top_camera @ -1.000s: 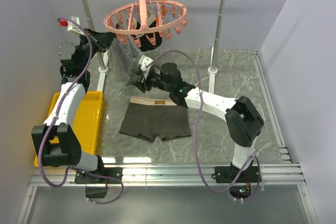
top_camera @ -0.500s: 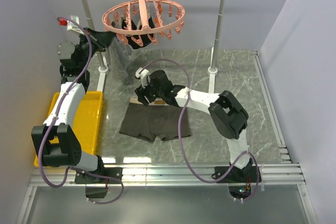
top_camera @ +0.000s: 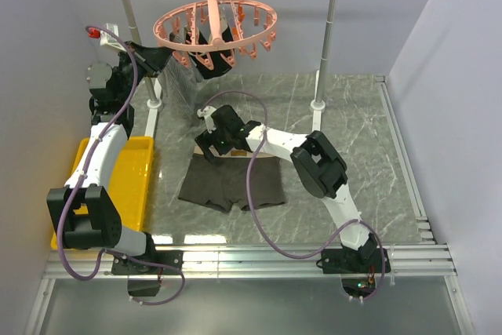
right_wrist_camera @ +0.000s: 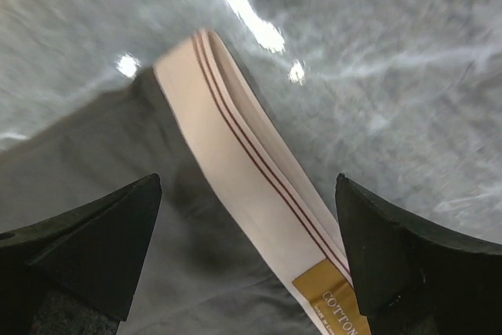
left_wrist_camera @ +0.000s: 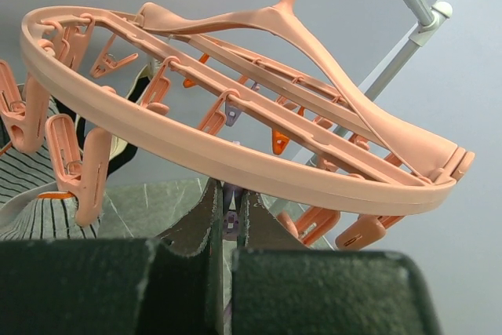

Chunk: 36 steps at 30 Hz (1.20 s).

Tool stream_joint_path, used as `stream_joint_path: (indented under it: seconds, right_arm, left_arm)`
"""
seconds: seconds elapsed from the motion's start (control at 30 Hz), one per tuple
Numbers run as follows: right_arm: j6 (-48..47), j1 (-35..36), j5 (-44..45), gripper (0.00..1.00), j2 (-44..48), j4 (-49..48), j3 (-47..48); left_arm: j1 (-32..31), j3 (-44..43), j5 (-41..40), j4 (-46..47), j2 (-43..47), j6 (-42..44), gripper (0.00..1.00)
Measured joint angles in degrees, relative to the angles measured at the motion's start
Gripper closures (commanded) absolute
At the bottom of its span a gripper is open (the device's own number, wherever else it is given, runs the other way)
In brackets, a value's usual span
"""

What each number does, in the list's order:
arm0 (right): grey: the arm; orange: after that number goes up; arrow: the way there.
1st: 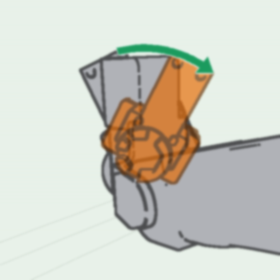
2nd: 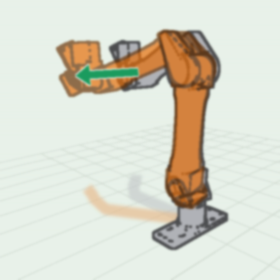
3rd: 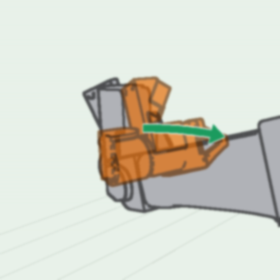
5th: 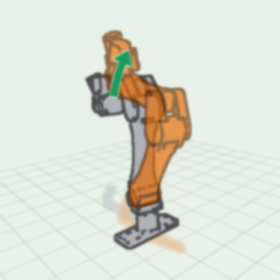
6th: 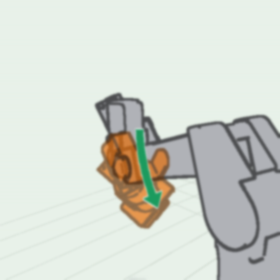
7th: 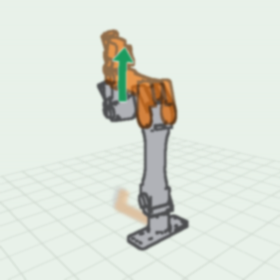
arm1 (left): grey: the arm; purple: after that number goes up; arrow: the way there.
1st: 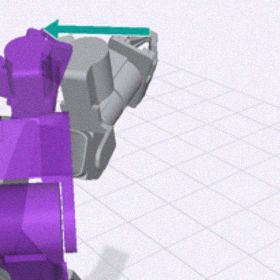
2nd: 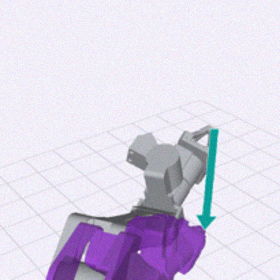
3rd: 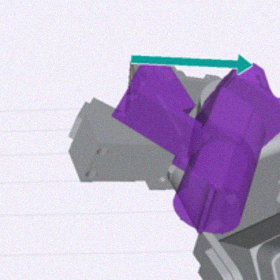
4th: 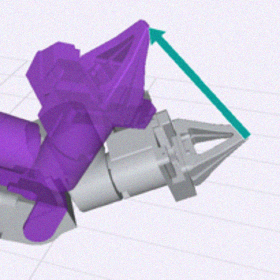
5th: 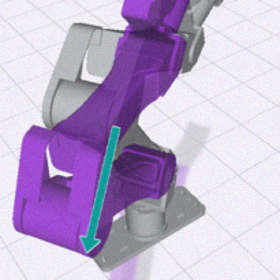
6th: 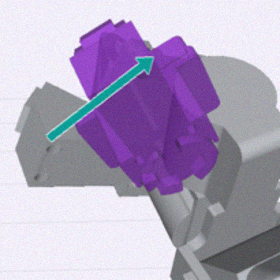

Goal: Clip the underwear to the hanger

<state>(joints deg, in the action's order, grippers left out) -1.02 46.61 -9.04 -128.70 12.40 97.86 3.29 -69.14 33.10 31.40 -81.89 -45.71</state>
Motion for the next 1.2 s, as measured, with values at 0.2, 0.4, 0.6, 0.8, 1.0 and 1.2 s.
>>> stream_joint_path:
  seconds: [0.2,0.4,0.6,0.8,1.0,1.2]
  right_arm:
    - [0.09,0.17,1.99,0.01,-1.84,2.93,1.51]
    - [0.09,0.50,4.04,0.01,-3.34,6.80,5.03]
    - [0.15,0.52,3.50,0.00,-3.45,9.77,6.12]
    - [0.15,0.79,3.23,0.00,-4.92,12.76,9.16]
    - [-0.02,2.27,7.19,0.20,-6.38,14.05,11.23]
    - [-0.35,3.72,9.46,0.94,-6.45,13.99,11.39]
  left_arm:
    - [0.00,0.00,0.00,0.00,0.00,-0.02,1.00]
    - [0.00,0.00,0.00,-0.02,0.00,-0.02,1.00]
    - [0.00,0.00,0.00,-0.02,0.00,0.00,1.00]
    - [0.00,0.00,0.00,-0.04,0.00,0.00,1.00]
    - [0.00,0.00,-0.04,-0.76,0.00,0.13,1.00]
    - [0.00,-0.02,-0.04,-1.99,0.00,0.09,1.00]
